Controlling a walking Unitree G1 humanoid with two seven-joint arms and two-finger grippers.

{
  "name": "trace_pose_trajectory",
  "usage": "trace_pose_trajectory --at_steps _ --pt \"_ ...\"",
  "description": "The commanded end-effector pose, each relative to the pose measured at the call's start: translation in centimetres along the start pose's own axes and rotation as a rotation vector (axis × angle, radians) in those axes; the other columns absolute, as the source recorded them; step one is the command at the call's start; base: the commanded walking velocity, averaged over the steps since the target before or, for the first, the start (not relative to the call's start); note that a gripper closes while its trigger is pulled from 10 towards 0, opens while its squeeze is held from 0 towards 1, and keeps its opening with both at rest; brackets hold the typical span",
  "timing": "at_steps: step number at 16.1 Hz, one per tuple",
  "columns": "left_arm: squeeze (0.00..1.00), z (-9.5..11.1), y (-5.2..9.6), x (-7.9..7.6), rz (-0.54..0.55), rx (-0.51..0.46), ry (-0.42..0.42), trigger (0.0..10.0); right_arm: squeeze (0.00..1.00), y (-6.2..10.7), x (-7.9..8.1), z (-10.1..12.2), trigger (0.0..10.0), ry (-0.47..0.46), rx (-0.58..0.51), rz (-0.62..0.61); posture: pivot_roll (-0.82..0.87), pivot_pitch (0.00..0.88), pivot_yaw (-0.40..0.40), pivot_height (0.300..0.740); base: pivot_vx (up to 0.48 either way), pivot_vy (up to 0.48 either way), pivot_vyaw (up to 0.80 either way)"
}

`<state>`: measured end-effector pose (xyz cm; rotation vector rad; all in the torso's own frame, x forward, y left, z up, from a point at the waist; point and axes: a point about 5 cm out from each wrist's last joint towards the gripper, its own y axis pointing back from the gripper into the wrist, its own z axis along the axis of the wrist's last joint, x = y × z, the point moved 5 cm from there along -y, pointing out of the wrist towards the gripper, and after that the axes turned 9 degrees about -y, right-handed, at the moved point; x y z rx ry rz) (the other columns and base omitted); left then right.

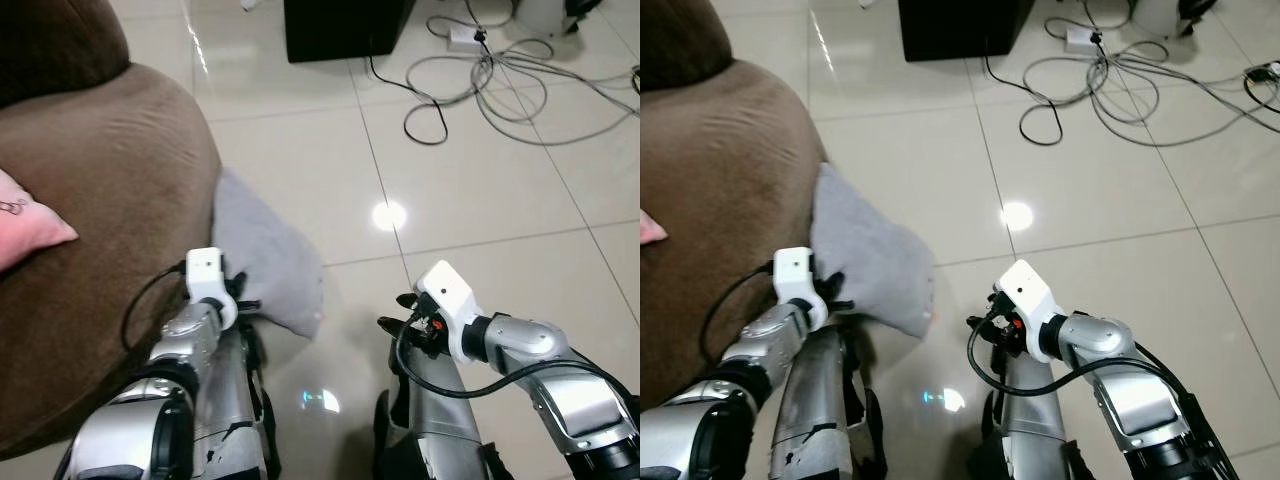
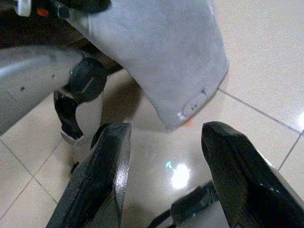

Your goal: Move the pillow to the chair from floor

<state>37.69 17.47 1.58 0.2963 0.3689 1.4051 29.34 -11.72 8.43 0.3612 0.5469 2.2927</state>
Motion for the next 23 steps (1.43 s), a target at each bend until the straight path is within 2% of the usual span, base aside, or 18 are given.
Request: trace_pose_trajectory --at_steps 1,5,7,8,10,11,12,13,14,15,16,18,20,21,23 --pt "0.00 0.0 0.0 -0.6 -0.031 -0.024 0.011 0.0 0.00 -0.3 0.1 0.1 10.0 -0.008 -0.006 -0.009 -0.11 0.194 0.018 0.550 0.000 0.000 0.00" --pt "0.00 0.9 -0.1 -1.8 -0.087 -0.074 0.018 0.0 0.00 -1.1 -1.0 -0.2 10.0 -0.048 -0.023 -0.104 -0.08 0.112 0.031 0.550 0.000 0.000 0.00" --pt "0.00 2.3 -0.2 -2.1 -0.110 -0.134 -0.001 0.0 0.00 -1.4 -2.5 -0.1 10.0 -0.076 -0.039 -0.196 -0.07 0.076 0.029 0.550 0.000 0.000 0.00" --pt "0.00 4.0 -0.2 -2.7 -0.140 -0.207 -0.027 0.0 0.00 -1.5 -3.6 0.4 10.0 -0.065 -0.075 -0.260 -0.06 0.003 0.036 0.550 0.000 0.000 0.00" --pt "0.00 6.9 0.5 -3.4 -0.177 -0.347 -0.075 0.0 0.00 -1.5 -5.2 0.8 10.0 -0.074 -0.134 -0.407 -0.07 0.000 0.055 0.550 0.000 0.000 0.00" --pt "0.00 8.0 1.2 -3.5 -0.178 -0.414 -0.065 0.0 0.00 -1.3 -5.6 0.8 10.0 -0.097 -0.173 -0.470 -0.07 0.000 0.063 0.550 0.000 0.000 0.00" --pt "0.00 8.7 2.3 -3.5 -0.127 -0.466 -0.076 0.0 0.00 -0.8 -5.8 0.4 10.0 -0.159 -0.208 -0.529 -0.07 0.000 0.066 0.550 0.000 0.000 0.00" --pt "0.00 8.8 2.8 -3.6 -0.110 -0.480 -0.088 0.0 0.00 -0.6 -5.8 0.0 10.0 -0.191 -0.211 -0.548 -0.08 0.000 0.075 0.550 0.000 0.000 0.00" --pt "0.00 8.6 3.6 -3.9 -0.084 -0.496 -0.105 3.6 0.00 -0.3 -5.6 -0.4 10.0 -0.237 -0.246 -0.571 -0.09 0.000 0.083 0.550 0.000 0.000 0.00" --pt "0.00 7.8 4.3 -4.5 -0.074 -0.483 -0.122 10.0 0.00 0.0 -5.5 -1.2 10.0 -0.261 -0.258 -0.614 -0.09 0.000 0.089 0.560 0.000 0.000 0.00" --pt "0.00 6.9 4.5 -5.0 -0.076 -0.453 -0.139 10.0 0.00 0.0 -5.4 -1.9 10.0 -0.256 -0.245 -0.636 -0.09 0.000 0.084 0.570 0.000 0.000 0.00" --pt "0.00 6.3 4.7 -5.4 -0.085 -0.432 -0.231 10.0 0.00 -0.4 -5.2 -2.5 10.0 -0.242 -0.228 -0.646 -0.10 0.000 0.091 0.585 0.000 0.000 0.00" --pt "0.00 7.2 5.4 -4.8 -0.034 -0.470 -0.245 10.0 0.00 -0.3 -5.5 -2.1 10.0 -0.244 -0.253 -0.654 -0.09 0.000 0.084 0.600 0.000 0.000 0.00" --pt "0.00 7.8 6.3 -5.6 -0.052 -0.485 -0.272 10.0 0.00 -0.2 -5.6 -1.3 10.0 -0.248 -0.278 -0.650 -0.08 0.000 0.073 0.615 0.000 0.000 0.00" --pt "0.00 7.4 7.1 -7.5 -0.122 -0.494 -0.333 10.0 0.00 -0.8 -4.9 -0.4 10.0 -0.223 -0.283 -0.598 -0.06 0.000 0.056 0.635 0.000 0.000 0.00"
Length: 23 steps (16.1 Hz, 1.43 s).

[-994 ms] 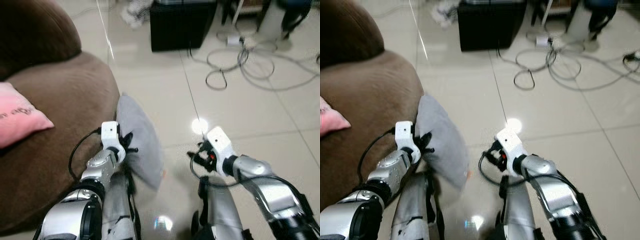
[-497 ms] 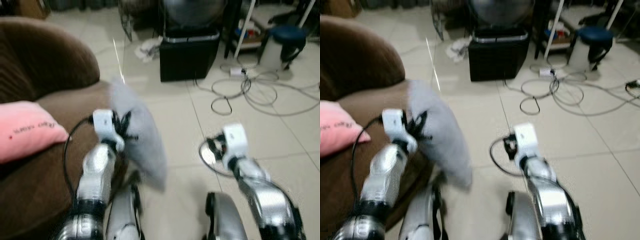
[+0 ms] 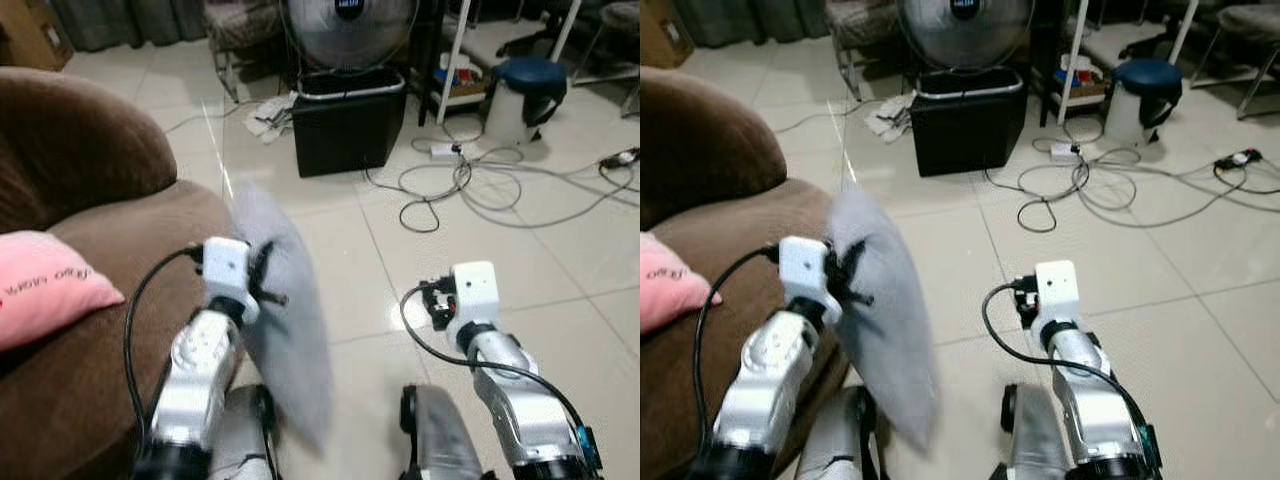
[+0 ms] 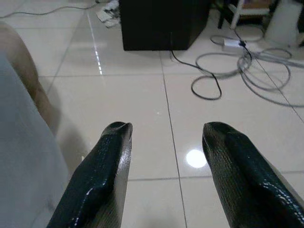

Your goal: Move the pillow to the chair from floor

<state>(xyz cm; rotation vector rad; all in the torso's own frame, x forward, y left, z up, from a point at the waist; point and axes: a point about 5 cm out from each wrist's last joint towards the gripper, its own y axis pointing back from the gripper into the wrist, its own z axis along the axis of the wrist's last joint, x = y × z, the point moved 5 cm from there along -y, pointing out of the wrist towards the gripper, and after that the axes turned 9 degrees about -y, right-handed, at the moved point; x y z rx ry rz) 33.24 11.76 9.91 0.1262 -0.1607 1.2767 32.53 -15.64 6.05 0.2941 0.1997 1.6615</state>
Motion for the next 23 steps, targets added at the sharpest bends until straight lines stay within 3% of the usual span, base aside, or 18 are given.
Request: trace_pose_trajectory --at_steps 1,2,4,8,10,14,20,23 --pt "0.00 1.9 -0.3 -0.4 -0.025 -0.066 -0.043 10.0 0.00 -0.2 1.0 1.4 10.0 0.013 -0.035 0.036 -0.06 0.000 0.053 0.640 0.000 0.000 0.00" --pt "0.00 1.7 -0.1 -1.0 -0.052 -0.056 -0.067 10.0 0.00 -0.4 1.1 1.7 10.0 0.014 -0.046 0.041 -0.06 0.000 0.047 0.650 0.000 0.000 0.00" --pt "0.00 1.4 0.0 0.0 0.025 -0.023 -0.030 10.0 0.00 -0.8 1.0 2.3 10.0 0.011 -0.056 0.044 -0.05 0.000 0.028 0.675 0.000 0.000 0.00" --pt "0.00 2.2 0.4 0.4 0.058 -0.041 -0.022 10.0 0.00 -0.8 1.1 2.8 10.0 0.044 -0.052 0.073 -0.03 0.000 -0.017 0.715 0.000 0.000 0.00" --pt "0.00 3.3 0.5 0.6 0.065 -0.066 -0.070 10.0 0.00 -1.1 1.4 4.0 10.0 0.034 -0.073 0.091 -0.01 0.000 -0.035 0.740 0.000 0.000 0.00" --pt "0.00 3.7 0.4 0.4 0.042 -0.071 -0.092 10.0 0.00 -1.4 2.1 4.8 10.0 0.032 -0.096 0.115 -0.02 0.000 -0.013 0.740 0.000 0.000 0.00" --pt "0.00 4.0 -0.7 0.1 0.000 -0.070 -0.098 10.0 0.00 -0.6 1.3 5.2 10.0 0.002 -0.142 0.057 -0.09 0.000 0.064 0.740 0.000 0.000 0.00" --pt "0.00 3.9 -1.4 0.0 -0.001 -0.059 -0.077 10.0 0.00 -0.5 1.3 5.2 10.0 0.058 -0.153 0.044 -0.11 0.000 0.072 0.740 0.000 -0.293 0.00"
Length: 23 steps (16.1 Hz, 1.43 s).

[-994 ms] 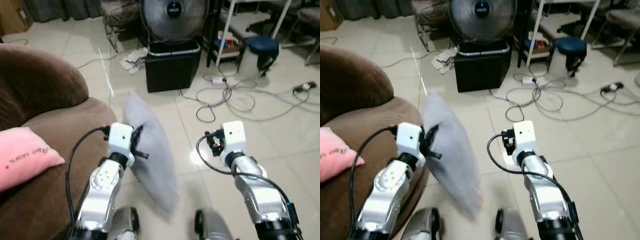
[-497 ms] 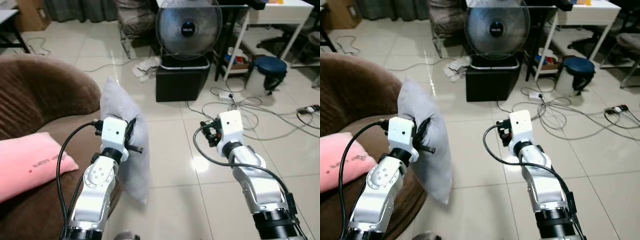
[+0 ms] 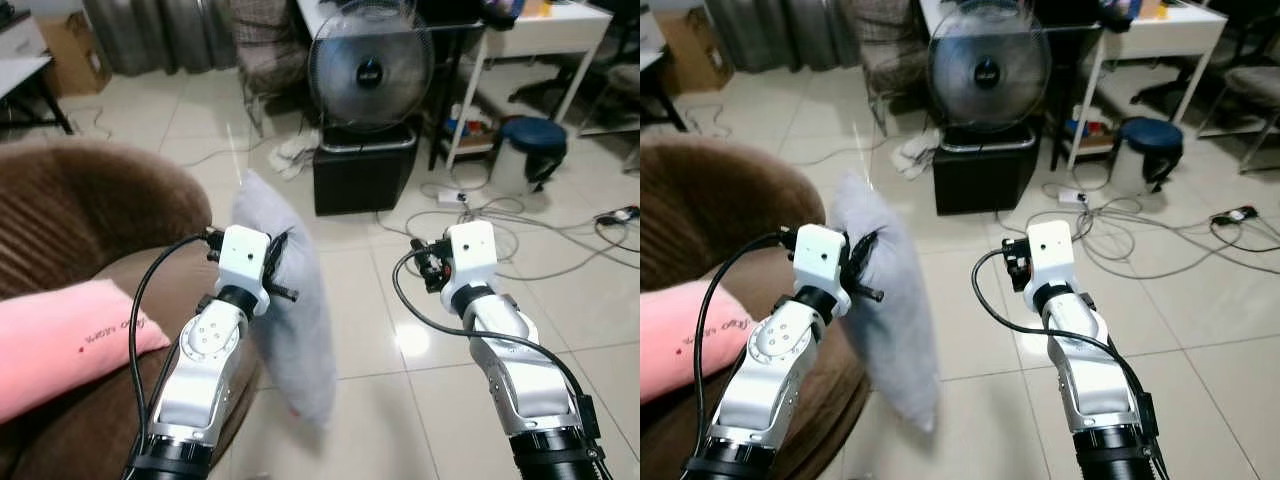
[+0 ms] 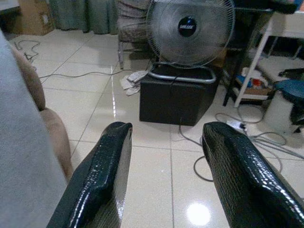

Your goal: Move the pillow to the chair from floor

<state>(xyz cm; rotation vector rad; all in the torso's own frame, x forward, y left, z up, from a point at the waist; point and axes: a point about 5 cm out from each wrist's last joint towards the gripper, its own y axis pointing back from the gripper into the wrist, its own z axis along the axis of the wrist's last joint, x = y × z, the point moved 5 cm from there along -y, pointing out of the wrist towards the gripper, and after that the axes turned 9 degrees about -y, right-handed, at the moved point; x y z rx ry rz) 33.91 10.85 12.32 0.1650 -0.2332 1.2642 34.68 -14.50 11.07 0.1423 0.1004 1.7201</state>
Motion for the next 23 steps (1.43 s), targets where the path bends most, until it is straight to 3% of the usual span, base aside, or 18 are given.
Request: trace_pose_trajectory --at_steps 1,7,15,23 --pt "0.00 1.3 -0.6 0.3 0.015 -0.044 0.008 10.0 0.00 0.3 0.3 -0.4 10.0 0.020 0.014 0.012 -0.11 0.000 0.071 0.740 0.000 -0.480 0.00" --pt "0.00 0.6 -0.4 0.3 0.029 -0.021 0.012 10.0 0.00 0.2 0.6 -0.7 10.0 0.024 0.027 0.023 -0.09 0.000 0.043 0.740 0.000 -0.480 0.66" --pt "0.00 0.0 0.6 1.8 0.104 0.008 -0.012 10.0 0.00 -0.5 1.2 -1.7 10.0 0.038 0.073 0.056 -0.03 0.000 0.008 0.740 0.000 -0.480 0.78" --pt "0.00 0.0 0.6 1.6 0.081 0.027 0.026 10.0 0.00 0.2 0.5 -2.8 10.0 -0.010 0.099 -0.001 -0.04 0.000 0.035 0.740 0.000 0.120 0.00"
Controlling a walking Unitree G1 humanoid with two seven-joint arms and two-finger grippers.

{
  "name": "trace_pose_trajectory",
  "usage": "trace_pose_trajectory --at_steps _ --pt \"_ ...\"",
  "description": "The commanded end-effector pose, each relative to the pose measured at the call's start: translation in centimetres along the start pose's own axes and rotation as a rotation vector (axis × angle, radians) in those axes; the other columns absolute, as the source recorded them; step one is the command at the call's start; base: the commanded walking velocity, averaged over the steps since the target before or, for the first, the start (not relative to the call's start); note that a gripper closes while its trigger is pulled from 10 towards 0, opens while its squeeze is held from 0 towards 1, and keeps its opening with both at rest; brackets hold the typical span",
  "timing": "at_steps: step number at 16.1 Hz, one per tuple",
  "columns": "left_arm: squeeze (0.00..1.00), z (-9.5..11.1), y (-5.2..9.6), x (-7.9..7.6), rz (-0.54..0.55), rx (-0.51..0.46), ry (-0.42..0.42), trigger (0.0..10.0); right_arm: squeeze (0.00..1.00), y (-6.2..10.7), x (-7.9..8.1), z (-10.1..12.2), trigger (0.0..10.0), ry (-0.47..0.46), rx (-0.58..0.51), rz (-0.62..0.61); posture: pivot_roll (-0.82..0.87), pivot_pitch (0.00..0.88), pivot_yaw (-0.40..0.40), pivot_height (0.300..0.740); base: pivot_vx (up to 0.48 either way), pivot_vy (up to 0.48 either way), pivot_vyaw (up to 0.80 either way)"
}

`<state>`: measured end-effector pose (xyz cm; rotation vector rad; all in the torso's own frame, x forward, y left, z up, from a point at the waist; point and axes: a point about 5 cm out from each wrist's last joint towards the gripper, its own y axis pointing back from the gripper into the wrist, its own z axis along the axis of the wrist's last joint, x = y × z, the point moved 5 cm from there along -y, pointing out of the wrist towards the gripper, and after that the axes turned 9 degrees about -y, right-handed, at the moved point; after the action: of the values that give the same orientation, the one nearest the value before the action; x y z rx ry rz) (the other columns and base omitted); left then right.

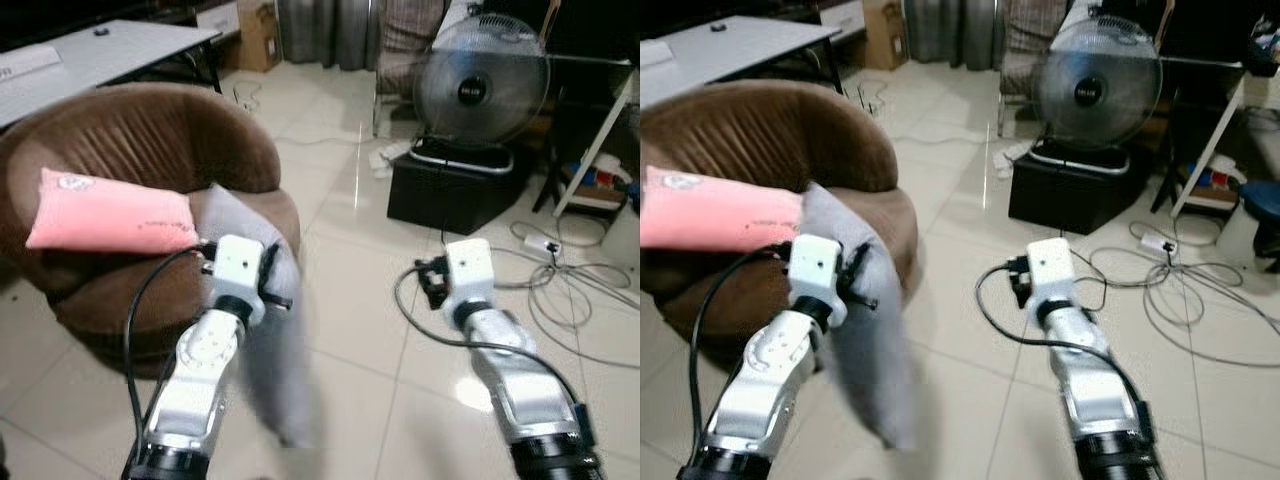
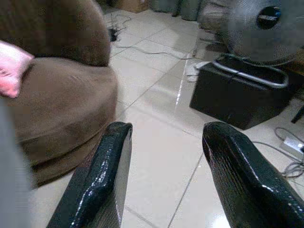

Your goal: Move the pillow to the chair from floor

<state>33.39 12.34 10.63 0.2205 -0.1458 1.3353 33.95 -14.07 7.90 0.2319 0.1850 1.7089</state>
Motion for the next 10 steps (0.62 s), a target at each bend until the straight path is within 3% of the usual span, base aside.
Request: trace_pose_trajectory --at_steps 1,4,10 --pt "0.00 2.4 -0.2 0.7 0.015 -0.087 -0.001 10.0 0.00 0.1 0.0 0.3 10.0 0.000 -0.003 -0.003 -0.04 0.000 0.036 0.740 0.000 0.000 0.00" --pt "0.00 3.6 -0.2 0.7 0.016 -0.140 -0.005 10.0 0.00 0.3 -0.5 0.1 10.0 -0.047 -0.001 -0.032 -0.04 0.000 0.036 0.740 0.209 0.000 0.00" --pt "0.00 3.4 -0.1 0.6 0.005 -0.127 -0.013 10.0 0.00 0.3 -1.0 0.1 10.0 -0.045 0.002 -0.050 -0.03 0.000 0.036 0.740 0.293 0.000 -0.51"
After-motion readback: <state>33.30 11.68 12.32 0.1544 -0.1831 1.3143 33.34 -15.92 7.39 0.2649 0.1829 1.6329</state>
